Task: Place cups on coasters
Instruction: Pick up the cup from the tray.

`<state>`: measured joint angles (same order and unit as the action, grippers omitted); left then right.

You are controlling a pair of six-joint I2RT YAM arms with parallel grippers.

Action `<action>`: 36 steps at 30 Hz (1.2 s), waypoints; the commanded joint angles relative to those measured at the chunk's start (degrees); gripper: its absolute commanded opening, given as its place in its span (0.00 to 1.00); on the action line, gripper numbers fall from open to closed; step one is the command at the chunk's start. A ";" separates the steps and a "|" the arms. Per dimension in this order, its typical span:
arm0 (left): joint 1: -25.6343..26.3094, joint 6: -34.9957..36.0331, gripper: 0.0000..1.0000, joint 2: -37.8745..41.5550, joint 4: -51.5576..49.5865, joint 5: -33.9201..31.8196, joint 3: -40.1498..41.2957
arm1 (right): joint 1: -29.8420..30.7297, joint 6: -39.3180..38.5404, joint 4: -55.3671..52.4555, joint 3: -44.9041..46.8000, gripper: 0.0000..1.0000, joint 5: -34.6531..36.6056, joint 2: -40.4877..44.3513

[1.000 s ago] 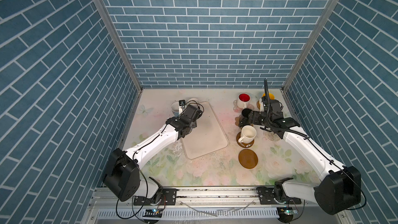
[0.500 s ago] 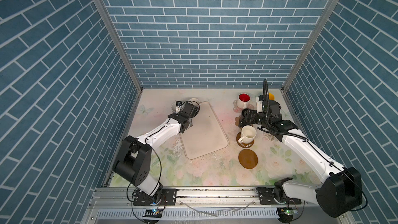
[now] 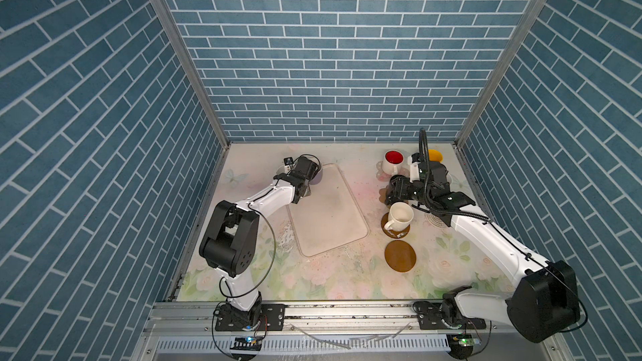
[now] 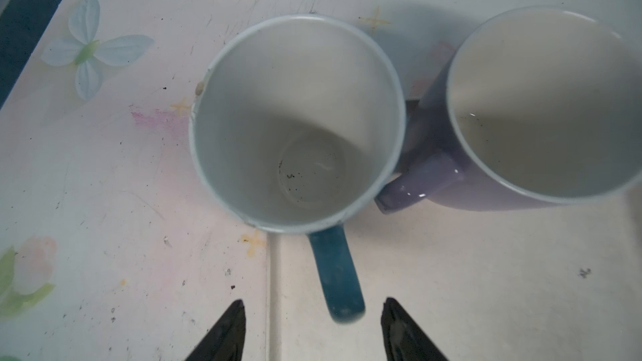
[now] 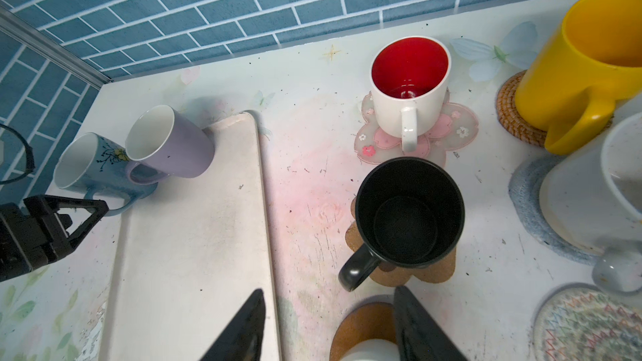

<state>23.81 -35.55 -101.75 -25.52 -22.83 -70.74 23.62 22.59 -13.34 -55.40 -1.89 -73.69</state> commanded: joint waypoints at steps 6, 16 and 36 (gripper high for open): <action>-1.97 1.36 0.54 -3.59 0.53 0.94 -3.78 | 0.27 -1.85 2.33 -0.90 0.55 -1.26 -3.25; -3.22 2.41 0.44 -6.50 1.26 1.74 -4.76 | 0.29 -2.55 1.90 -1.01 0.53 -0.48 -4.01; -4.04 3.91 0.10 -6.92 0.47 3.05 -5.31 | 0.21 -2.73 1.99 -0.53 0.51 0.14 -3.73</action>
<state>20.10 -32.21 -108.66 -24.23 -20.16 -74.98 23.64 21.98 -12.32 -55.42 -2.28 -77.36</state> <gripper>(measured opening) 0.179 0.509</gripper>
